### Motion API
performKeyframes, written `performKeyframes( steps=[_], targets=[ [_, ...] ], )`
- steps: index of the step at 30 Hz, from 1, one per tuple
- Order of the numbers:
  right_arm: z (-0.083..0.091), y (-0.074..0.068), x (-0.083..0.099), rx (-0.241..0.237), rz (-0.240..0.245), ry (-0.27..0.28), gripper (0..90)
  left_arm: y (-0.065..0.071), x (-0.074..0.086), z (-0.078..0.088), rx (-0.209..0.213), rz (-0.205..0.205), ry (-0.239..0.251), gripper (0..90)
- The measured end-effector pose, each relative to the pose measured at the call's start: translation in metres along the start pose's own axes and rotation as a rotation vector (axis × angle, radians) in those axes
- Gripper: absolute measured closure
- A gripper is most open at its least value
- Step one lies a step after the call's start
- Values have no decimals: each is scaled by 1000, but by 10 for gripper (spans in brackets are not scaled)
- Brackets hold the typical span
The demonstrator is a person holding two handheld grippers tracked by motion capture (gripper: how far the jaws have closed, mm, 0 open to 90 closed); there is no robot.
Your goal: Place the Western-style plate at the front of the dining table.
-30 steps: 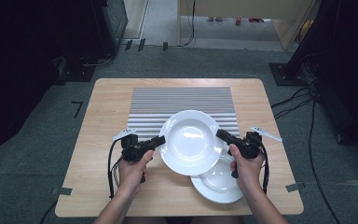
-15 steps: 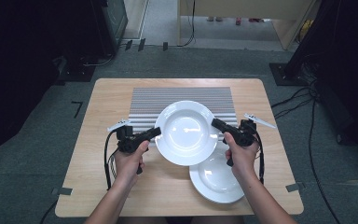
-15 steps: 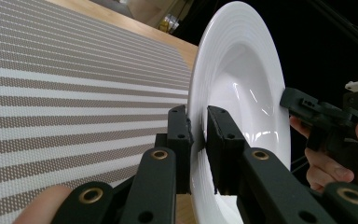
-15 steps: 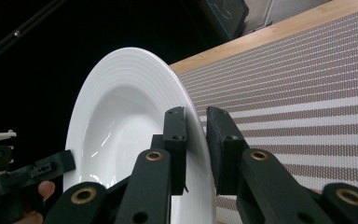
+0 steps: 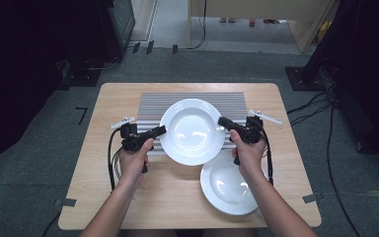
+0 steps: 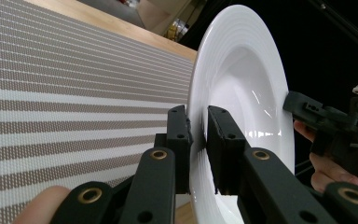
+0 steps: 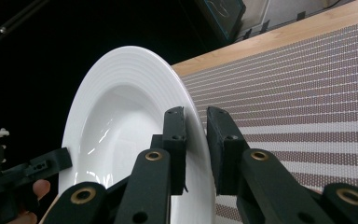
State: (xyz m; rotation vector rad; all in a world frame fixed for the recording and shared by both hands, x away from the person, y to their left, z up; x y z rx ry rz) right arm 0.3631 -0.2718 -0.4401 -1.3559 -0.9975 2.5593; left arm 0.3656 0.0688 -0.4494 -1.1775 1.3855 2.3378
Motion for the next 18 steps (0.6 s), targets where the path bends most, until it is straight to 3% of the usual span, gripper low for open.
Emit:
performKeyframes(
  steps=[18],
  targets=[
    [-45,10,-18,60,-11,-36,787,-31,-28,-27,-45,32,5,804]
  ],
)
Point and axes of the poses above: each handheld gripper's, and its own axes: z roughly backward along the jaws, x roughly out of its underside, y roughly to its right, the point moved 2 cm from there along -z, roughly forward along the jaws, and after that the axes turned 7 degrees about x, right-handed, at the moved point
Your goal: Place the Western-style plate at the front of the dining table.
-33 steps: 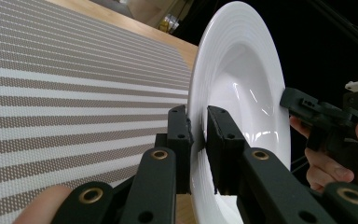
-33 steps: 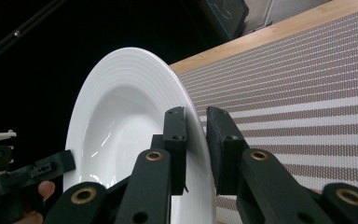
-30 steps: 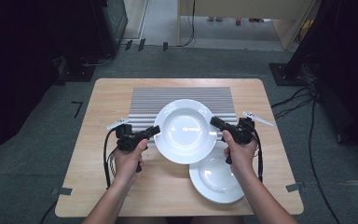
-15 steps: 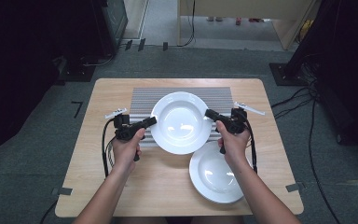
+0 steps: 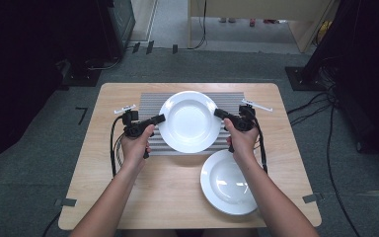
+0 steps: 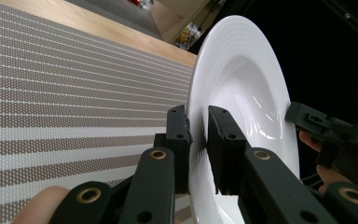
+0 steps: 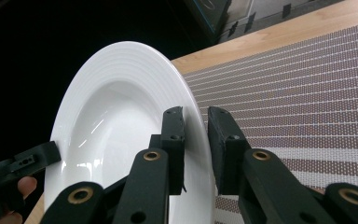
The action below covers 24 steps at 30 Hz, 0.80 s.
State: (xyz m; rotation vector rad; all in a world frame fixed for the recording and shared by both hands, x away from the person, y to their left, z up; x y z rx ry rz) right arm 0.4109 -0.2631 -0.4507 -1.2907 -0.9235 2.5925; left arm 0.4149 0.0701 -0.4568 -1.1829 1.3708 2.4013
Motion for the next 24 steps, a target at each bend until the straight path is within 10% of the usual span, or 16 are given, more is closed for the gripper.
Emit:
performKeyframes(
  steps=[24],
  targets=[
    [-65,21,-5,120,-94,-105,780,-52,-14,-42,-90,134,-59,795]
  ],
)
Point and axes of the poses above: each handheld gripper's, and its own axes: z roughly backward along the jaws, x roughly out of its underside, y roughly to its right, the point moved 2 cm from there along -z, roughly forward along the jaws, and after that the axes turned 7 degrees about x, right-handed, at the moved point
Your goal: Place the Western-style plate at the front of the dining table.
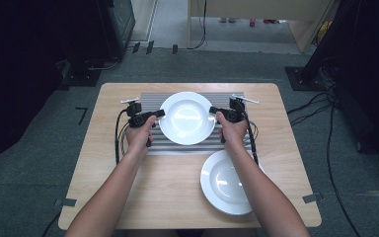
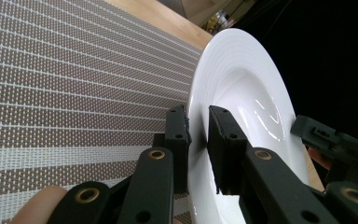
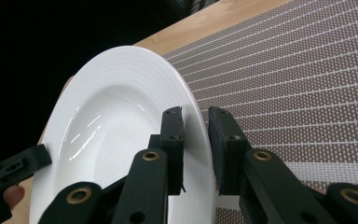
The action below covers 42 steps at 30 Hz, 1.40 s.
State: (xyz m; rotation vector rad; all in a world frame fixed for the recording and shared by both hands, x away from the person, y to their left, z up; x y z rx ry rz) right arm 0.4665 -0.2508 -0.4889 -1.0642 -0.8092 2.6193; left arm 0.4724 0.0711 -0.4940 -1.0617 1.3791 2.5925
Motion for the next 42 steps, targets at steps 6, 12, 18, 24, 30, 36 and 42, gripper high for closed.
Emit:
performKeyframes(
  steps=[6,12,18,24,30,36,42],
  targets=[
    [-14,5,0,31,-41,-30,778,-8,-2,-10,-40,14,-20,791],
    [-25,9,3,56,-70,-41,777,-14,-3,-17,-58,26,-27,789],
    [-31,7,0,78,-56,-48,779,-20,-4,-20,-57,66,-12,790],
    [-36,9,-1,78,-68,-43,787,-23,-3,-22,-57,78,-11,788],
    [-36,9,-1,63,-45,-33,791,-26,-1,-23,-62,66,-12,776],
    [-38,10,0,47,6,-13,727,-19,1,-25,-108,-54,-32,700],
    [-34,13,-1,79,129,18,541,-14,-2,-16,-118,-95,-48,494]
  ],
)
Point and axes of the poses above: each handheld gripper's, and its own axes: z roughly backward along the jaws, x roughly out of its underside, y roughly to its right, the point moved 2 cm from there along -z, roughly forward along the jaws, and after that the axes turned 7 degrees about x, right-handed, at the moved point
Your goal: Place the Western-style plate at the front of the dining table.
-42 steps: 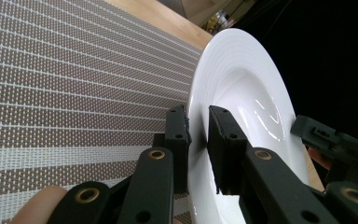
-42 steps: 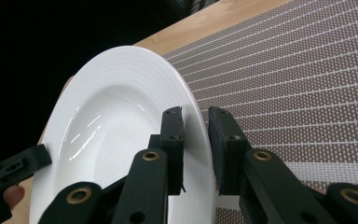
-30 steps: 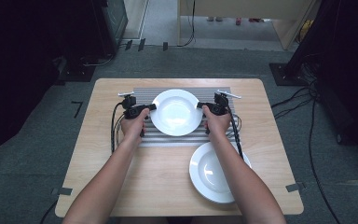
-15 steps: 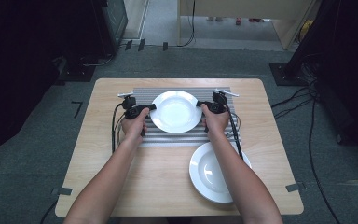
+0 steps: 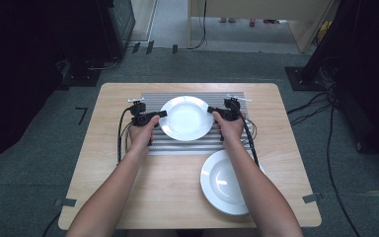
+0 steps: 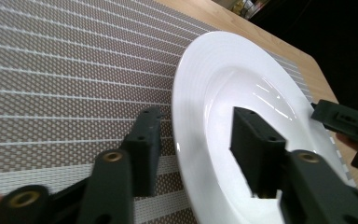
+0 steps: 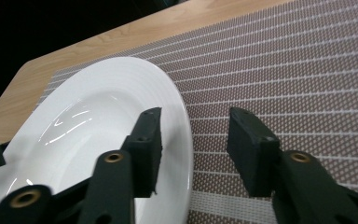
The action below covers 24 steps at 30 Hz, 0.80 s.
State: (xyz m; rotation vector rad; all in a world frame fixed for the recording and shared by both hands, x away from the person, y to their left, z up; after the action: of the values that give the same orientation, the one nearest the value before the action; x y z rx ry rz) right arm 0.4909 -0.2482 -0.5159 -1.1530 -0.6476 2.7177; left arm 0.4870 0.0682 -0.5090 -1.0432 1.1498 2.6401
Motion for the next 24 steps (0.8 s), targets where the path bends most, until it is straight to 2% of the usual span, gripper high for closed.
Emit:
performKeyframes(
  steps=[1,3,6,8,9,13,16,18,24],
  targets=[
    [2,1,-1,-6,6,18,518,1,-1,2,-20,-7,-9,444],
    [6,3,-2,-34,0,43,487,4,-2,7,-85,-48,-31,300],
    [14,6,-3,-43,17,21,420,8,-2,12,-110,-96,-37,171],
    [20,7,-4,-89,26,19,356,11,0,17,-114,-138,-35,125],
    [24,7,-5,-97,33,19,348,13,0,18,-112,-146,-32,105],
    [38,7,-5,-99,77,27,295,20,5,26,-144,-185,-43,103],
    [50,7,-5,-89,120,44,294,25,8,33,-136,-212,-39,103],
    [58,8,-5,-89,130,47,291,28,9,40,-131,-235,-36,96],
    [79,16,0,-110,144,59,280,31,15,58,-137,-257,-14,95]
  ],
)
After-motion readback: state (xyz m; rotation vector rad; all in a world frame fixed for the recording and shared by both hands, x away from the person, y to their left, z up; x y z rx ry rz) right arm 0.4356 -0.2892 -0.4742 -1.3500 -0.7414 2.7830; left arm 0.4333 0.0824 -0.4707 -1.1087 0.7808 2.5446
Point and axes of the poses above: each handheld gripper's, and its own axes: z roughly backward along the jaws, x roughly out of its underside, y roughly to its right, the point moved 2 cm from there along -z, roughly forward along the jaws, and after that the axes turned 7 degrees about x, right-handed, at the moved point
